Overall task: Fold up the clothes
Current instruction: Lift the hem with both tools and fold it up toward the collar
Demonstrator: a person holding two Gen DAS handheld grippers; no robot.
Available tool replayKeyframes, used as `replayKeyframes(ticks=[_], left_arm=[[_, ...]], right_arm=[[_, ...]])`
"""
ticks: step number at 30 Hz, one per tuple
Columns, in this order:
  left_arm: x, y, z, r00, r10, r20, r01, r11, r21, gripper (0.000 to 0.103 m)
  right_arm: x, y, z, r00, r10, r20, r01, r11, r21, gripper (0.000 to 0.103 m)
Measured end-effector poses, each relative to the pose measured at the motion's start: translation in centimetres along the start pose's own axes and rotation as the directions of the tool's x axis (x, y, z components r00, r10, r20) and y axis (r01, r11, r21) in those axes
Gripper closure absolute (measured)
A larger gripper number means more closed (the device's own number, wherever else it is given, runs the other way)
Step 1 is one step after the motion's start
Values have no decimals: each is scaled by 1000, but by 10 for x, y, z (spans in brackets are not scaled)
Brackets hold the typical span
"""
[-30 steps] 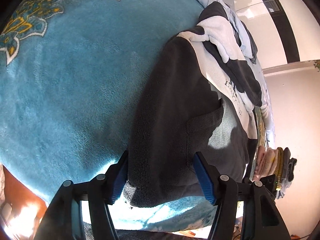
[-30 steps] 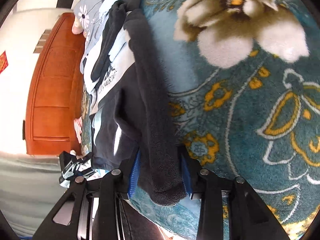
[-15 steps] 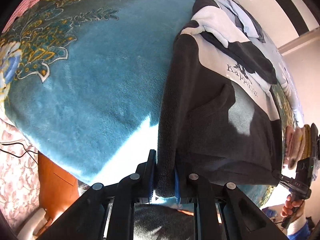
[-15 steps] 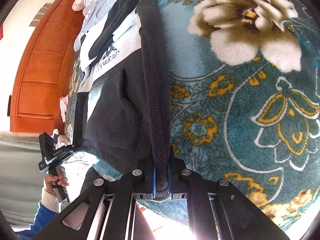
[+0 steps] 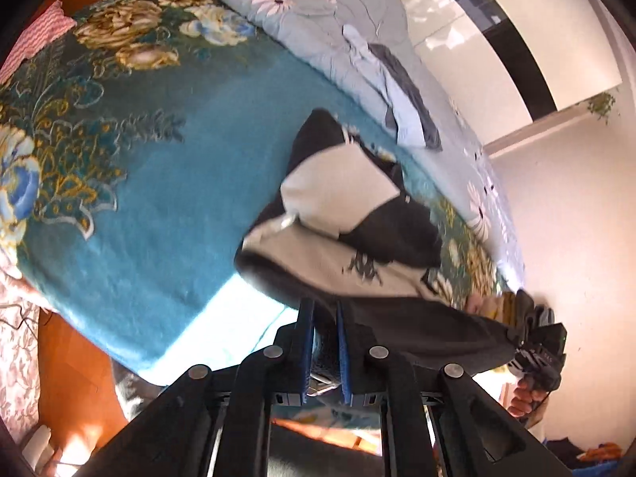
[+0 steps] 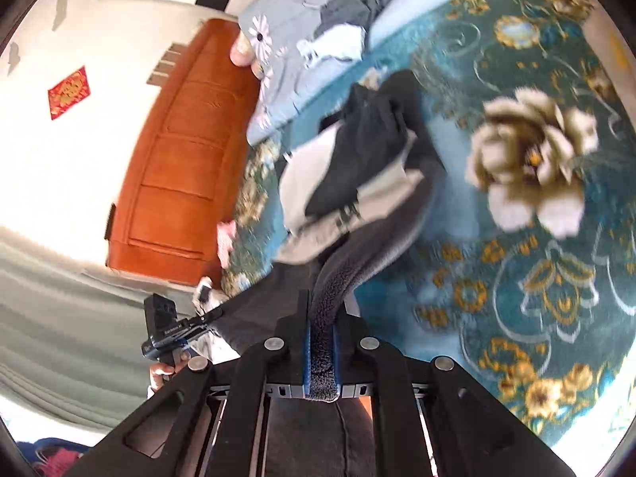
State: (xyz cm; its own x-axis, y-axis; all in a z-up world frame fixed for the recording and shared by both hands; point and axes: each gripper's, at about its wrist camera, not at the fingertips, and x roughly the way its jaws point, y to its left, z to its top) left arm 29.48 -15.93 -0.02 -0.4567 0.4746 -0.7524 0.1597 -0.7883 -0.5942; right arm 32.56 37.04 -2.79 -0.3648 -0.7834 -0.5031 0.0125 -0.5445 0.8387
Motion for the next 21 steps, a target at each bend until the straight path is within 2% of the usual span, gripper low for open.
replayKeyframes(ticks=[2, 5, 7, 9, 11, 15, 16, 19, 21], left_arm=[[4, 1, 37, 999, -2, 53, 4, 999, -34, 92], [27, 5, 79, 996, -29, 83, 40, 990, -133, 93], [47, 8, 91, 998, -15, 57, 23, 988, -154, 94], [69, 5, 86, 1000, 7, 12, -5, 991, -132, 95], [79, -4, 63, 1000, 17, -12, -18, 997, -69, 92], [88, -20, 2, 995, 102, -10, -101, 993, 63, 86], [91, -23, -14, 993, 119, -8, -118, 990, 80, 81], [102, -27, -63, 982, 190, 5, -190, 976, 108, 52], [113, -22, -88, 975, 220, -20, -218, 973, 71, 48]], right_arm=[[11, 2, 36, 998, 22, 50, -22, 1000, 7, 95], [28, -1, 81, 994, 22, 108, -26, 999, 39, 95], [43, -5, 106, 990, 2, 140, -14, 996, 86, 95], [61, -20, 122, 990, -23, 142, 0, 987, 160, 95], [71, -29, 132, 992, -60, 114, 36, 977, 209, 95], [74, -43, 133, 991, -104, 87, 83, 973, 213, 94], [74, -47, 133, 990, -121, 79, 102, 972, 212, 94], [72, -59, 132, 990, -125, 71, 105, 965, 239, 94], [70, -63, 129, 991, -111, 80, 87, 962, 260, 94]])
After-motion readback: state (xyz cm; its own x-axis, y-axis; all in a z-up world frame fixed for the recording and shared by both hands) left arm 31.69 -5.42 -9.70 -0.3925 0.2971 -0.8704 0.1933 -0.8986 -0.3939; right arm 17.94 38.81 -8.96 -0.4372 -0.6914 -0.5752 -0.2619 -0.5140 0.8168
